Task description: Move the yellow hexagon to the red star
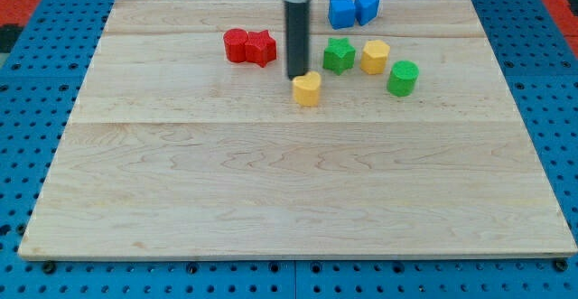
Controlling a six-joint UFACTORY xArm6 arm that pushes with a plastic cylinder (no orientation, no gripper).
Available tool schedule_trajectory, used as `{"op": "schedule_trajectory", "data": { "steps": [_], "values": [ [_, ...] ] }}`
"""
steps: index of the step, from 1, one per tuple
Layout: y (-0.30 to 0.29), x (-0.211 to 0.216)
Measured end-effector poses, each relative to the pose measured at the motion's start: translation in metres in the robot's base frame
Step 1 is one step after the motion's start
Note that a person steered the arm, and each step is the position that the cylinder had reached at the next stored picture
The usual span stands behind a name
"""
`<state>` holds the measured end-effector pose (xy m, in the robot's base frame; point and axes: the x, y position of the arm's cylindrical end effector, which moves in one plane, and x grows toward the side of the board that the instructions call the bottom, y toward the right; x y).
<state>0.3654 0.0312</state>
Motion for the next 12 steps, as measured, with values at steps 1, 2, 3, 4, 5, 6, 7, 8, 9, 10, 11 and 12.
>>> {"op": "schedule_trajectory", "data": {
  "steps": [1,2,3,4,5,6,7,8,9,10,11,12],
  "values": [
    [0.047,-0.012],
    [0.041,-0.035],
    [0.043,-0.037],
    [0.051,-0.019],
    [0.058,-0.014],
    [0.049,-0.039],
    [0.068,-0.047],
    [0.111,-0.047],
    [0.109,-0.062],
    [0.161,-0.07],
    [0.212,-0.065],
    [0.182,-0.032]
  ]
}}
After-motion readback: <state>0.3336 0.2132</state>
